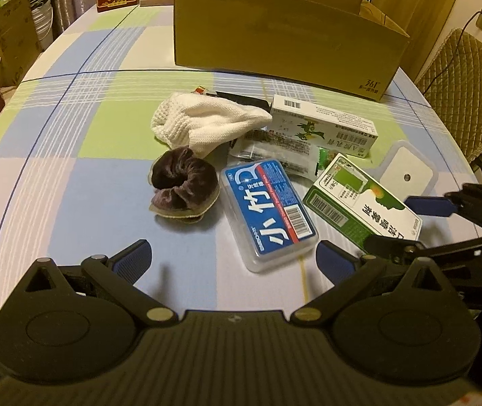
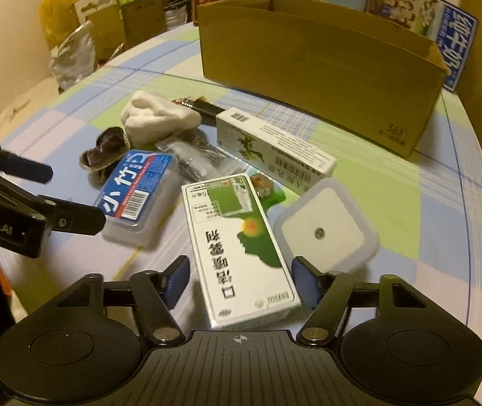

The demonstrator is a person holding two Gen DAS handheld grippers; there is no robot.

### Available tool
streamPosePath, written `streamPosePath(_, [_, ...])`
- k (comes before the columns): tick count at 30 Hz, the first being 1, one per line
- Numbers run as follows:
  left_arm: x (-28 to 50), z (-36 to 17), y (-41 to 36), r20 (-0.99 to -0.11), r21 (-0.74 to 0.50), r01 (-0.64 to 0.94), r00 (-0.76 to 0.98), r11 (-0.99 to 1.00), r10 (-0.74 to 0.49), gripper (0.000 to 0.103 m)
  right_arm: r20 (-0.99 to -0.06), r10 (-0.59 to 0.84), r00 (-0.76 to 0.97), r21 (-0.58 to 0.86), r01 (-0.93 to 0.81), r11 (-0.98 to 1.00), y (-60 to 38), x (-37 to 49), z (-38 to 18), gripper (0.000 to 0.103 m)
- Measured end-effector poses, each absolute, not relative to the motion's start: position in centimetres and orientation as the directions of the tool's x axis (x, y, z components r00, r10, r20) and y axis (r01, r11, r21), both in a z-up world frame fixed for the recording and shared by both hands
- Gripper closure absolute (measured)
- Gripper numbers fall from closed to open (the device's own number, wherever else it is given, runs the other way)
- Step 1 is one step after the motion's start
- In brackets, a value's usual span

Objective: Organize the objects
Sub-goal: 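Grasp the green-and-white medicine box with the right tool while the left tool grasps the blue toothpick box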

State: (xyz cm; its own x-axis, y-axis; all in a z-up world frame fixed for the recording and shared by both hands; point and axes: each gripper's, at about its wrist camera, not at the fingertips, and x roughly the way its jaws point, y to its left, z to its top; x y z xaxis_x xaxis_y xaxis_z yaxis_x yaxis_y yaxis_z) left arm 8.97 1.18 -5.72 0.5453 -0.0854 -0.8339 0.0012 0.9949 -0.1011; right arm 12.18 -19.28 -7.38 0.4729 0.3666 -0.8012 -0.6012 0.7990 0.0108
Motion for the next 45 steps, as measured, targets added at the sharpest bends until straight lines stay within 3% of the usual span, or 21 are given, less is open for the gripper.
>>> streamPosePath(16, [11.8,-6.6,-1.2,-0.823,-0.094,0.071,0.556,0.993,-0.117,0.024,-0.83,0.246,0.501,0.017,-0.417,0.909,-20.7,10.4,-7.3,0.045])
streamPosePath(18, [12.5,-7.2,-1.6,-0.827,-0.064,0.069,0.555,0.996,-0.091,0.039,-0.828,0.245,0.504,0.02,-0.411,0.912,-20.8,10.3,-7.3,0.045])
streamPosePath(21, [12.6,-7.6,-1.9,-0.837,-0.043,0.082,0.541,0.996,-0.081,0.048,-0.831,0.245,0.499,0.025,-0.407,0.913,-21.0,10.2,-7.3,0.045])
streamPosePath(37, [11.1,-7.9,-1.6,-0.837,-0.002,0.174,0.538,0.985,-0.097,0.05,-0.828,0.282,0.485,0.048,-0.44,0.897,-20.3,11.6,-8.5,0.041])
streamPosePath(39, [11.1,-8.1,-1.7,-0.838,-0.001,0.174,0.537,0.985,-0.095,0.051,-0.826,0.277,0.491,0.037,-0.444,0.895,-20.2,11.4,-8.6,0.048])
streamPosePath(45, [10.4,-7.6,-1.7,-0.832,0.003,0.17,0.547,0.985,-0.092,0.052,-0.815,0.284,0.506,0.043,-0.435,0.899,-20.2,10.5,-7.9,0.051])
